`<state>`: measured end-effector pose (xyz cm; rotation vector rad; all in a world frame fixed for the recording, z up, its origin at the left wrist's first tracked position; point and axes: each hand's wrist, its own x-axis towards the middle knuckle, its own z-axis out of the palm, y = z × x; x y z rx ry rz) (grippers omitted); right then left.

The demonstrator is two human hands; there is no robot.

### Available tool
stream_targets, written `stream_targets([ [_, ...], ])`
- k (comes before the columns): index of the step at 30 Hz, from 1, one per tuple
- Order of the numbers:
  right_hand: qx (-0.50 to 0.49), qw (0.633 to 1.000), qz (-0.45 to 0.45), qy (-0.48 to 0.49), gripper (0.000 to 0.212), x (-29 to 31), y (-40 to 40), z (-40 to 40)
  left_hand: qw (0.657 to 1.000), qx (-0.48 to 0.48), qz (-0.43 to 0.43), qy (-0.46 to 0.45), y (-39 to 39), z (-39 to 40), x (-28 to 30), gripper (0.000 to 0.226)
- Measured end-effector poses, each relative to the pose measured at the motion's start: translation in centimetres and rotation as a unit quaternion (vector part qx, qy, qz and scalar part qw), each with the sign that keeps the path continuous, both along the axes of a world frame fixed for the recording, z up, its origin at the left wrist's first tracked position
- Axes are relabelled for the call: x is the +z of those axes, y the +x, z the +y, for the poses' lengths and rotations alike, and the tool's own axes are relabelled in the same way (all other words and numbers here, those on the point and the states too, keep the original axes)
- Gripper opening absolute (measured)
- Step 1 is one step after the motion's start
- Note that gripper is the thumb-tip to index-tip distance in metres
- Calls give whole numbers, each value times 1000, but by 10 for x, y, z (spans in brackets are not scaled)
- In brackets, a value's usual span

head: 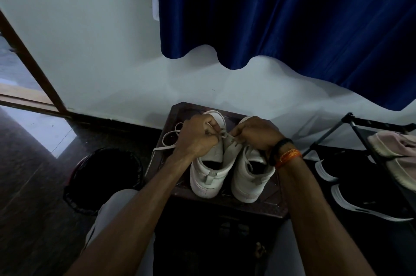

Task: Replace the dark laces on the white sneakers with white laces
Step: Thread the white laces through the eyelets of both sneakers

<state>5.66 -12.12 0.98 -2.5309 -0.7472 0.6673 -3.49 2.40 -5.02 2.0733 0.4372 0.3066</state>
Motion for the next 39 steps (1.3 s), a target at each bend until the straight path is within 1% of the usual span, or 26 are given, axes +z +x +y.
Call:
stream_targets([
  [1, 4, 1000, -13, 0, 23, 1, -1, 1, 1000, 5, -5, -3, 0, -1, -1, 16],
  [5, -9, 1000, -13, 4, 22, 0, -2, 1, 999, 16, -29, -14, -2, -4, 0, 15],
  [11, -42, 998, 9, 40, 18, -4, -1, 4, 997, 36, -48, -38, -6, -10, -1, 16],
  [15, -75, 994, 28, 72, 14, -6, -2, 2, 998, 38, -54, -1, -5, -11, 1, 20],
  [17, -102, 990, 40, 87, 12, -4, -4, 1, 997, 34, -57, 25, -6, -12, 1, 17],
  [19, -107, 989, 41, 90, 12, -3, -5, 1, 997, 30, -54, 47, -6, -13, 1, 15],
  [21, -108, 990, 33, 89, 17, -4, -5, 1, 997, 30, -50, 53, -6, -12, 1, 14],
  [24, -98, 992, 13, 79, 30, -7, -2, 2, 998, 18, -51, 33, -6, -11, 0, 14],
  [28, -80, 994, 12, 74, 36, -5, -3, 2, 997, 7, -64, 44, -6, -14, 1, 16],
  [29, -84, 993, 10, 77, 29, -4, -3, 3, 996, 8, -68, 51, -5, -14, 0, 16],
  [30, -87, 994, 5, 71, 17, -3, -4, 2, 995, 11, -73, 62, -4, -14, -1, 16],
  [31, -88, 994, 5, 65, 12, -1, -4, 2, 994, 14, -75, 76, -4, -14, -3, 17],
  [33, -82, 994, 5, 67, 24, -5, -1, 2, 992, 21, -66, 101, -3, -14, -5, 20],
  [35, -61, 995, -5, 78, 28, -12, 0, 2, 991, 24, -53, 118, -2, -14, -4, 23],
  [39, -65, 992, -40, 101, 14, -20, -1, 3, 987, 26, -49, 150, -1, -14, -5, 29],
])
